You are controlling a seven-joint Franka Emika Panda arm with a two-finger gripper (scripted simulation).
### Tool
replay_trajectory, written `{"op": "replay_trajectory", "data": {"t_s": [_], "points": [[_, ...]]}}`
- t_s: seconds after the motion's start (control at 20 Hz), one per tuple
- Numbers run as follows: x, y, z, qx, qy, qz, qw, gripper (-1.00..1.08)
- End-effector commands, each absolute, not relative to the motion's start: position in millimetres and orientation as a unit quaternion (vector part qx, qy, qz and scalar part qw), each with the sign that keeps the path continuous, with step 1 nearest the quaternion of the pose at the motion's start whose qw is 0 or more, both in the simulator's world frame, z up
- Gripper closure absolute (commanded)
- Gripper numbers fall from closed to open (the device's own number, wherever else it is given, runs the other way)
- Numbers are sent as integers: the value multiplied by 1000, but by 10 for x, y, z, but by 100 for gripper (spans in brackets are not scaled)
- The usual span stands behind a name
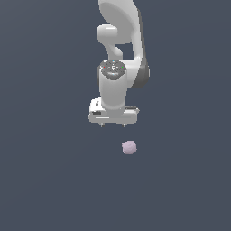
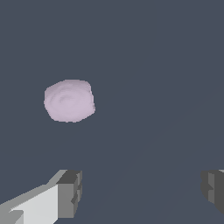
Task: Pick up the object and move it to a goal position.
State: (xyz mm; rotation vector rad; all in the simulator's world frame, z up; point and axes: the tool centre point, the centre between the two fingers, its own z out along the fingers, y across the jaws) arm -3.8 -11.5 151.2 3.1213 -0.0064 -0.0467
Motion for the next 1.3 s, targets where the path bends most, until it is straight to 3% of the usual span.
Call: {"op": "replay_trajectory", "data": {"t_s": [0.0, 0.6, 1.25], "points": [[-38, -116, 1512, 1000, -2, -15, 10, -92], [15, -9, 1512, 999, 36, -11, 20, -92], [73, 50, 1451, 999, -34, -10, 16, -92]]}}
